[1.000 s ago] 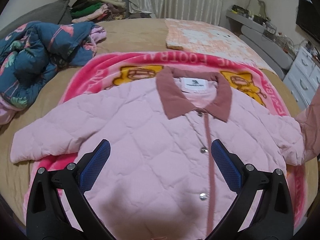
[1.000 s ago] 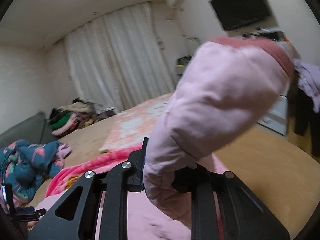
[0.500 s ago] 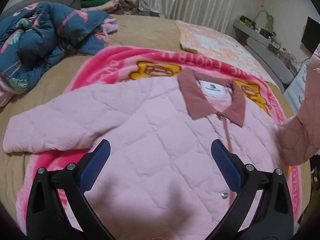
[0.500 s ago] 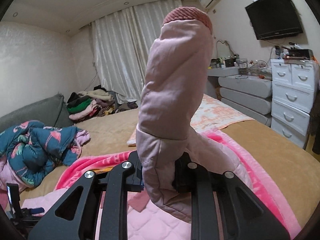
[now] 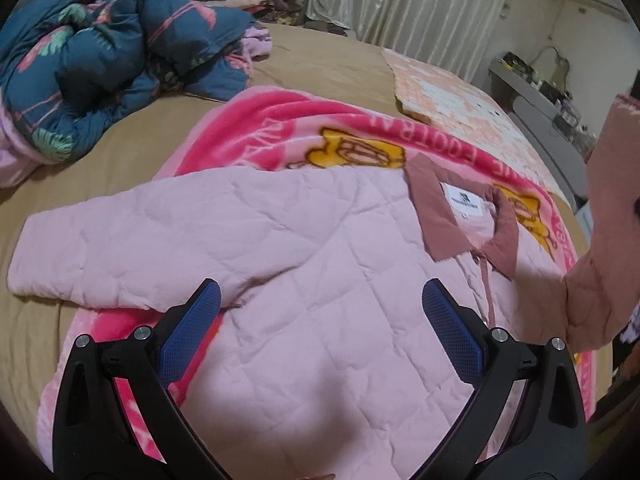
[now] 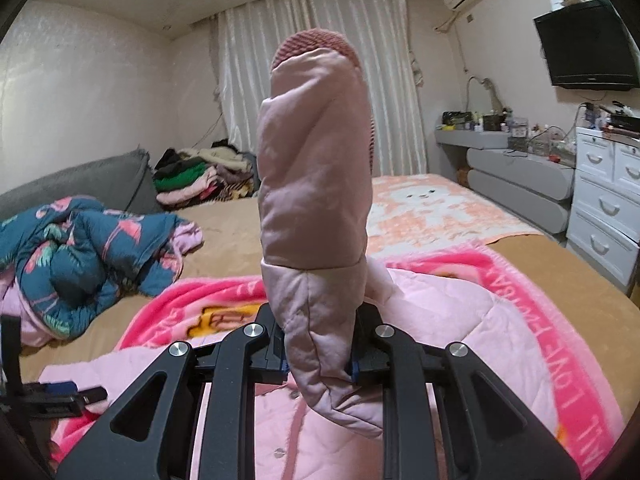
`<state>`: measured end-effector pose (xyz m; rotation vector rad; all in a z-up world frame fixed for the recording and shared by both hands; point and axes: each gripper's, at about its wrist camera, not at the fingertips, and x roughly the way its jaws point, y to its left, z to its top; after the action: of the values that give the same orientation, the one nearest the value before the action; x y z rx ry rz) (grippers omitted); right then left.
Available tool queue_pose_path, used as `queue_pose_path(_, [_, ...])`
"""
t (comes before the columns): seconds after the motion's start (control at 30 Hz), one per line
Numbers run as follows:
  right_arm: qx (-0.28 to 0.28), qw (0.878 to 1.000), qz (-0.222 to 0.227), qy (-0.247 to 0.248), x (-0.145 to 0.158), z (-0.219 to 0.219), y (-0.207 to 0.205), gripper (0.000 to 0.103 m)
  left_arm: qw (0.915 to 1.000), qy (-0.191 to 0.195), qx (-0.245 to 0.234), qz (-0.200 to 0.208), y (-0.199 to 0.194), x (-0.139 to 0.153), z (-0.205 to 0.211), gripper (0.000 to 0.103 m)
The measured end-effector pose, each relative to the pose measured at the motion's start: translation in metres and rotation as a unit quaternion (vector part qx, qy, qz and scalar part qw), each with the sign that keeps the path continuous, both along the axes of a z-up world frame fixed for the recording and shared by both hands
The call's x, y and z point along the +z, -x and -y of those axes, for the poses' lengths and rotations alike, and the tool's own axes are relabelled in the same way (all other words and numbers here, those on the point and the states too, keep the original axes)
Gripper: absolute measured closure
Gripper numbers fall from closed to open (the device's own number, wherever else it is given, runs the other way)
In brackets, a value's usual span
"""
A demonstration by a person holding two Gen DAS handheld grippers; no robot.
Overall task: Fold large clothes
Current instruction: 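Fold the sleeve and side panel over the jacket front, open right tool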
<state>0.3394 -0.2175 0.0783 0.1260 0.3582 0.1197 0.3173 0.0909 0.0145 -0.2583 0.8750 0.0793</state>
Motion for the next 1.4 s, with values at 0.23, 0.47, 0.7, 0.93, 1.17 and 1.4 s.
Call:
queue_pose_path(0.23, [0.029,0.999,-0.019,0.029,-0.034,-0.054,-0.021,0.084,0.9995,0.017,0.019,0.021,0.004,0.010,-0.018,0.008])
queue_pose_path(0.47, [0.068,0.994,-0.064,0.048,-0.074,-0.097,-0.032,0.084,0.9981,0.051,0.034,0.009,0.001,0.001,-0.031,0.008])
queue_pose_path(0.7, [0.094,0.986,-0.126,0.047,-0.119,-0.116,-0.036,0.082,0.9940,0.104,0.034,-0.001,0.000,-0.009,-0.034,0.009])
queue_pose_path(0.93, [0.144,0.974,-0.163,0.063,-0.143,-0.140,-0.025,0.062,0.9893,0.143,0.027,-0.012,-0.004,-0.022,-0.030,0.008])
queue_pose_path(1.17, [0.183,0.961,-0.199,0.053,-0.143,-0.140,0.005,0.011,0.9849,0.170,0.010,-0.030,-0.004,-0.036,-0.015,0.009])
queue_pose_path(1.4, [0.153,0.969,-0.192,0.043,-0.120,-0.078,0.034,0.010,0.9793,0.192,-0.017,-0.061,-0.009,-0.066,0.013,0.008])
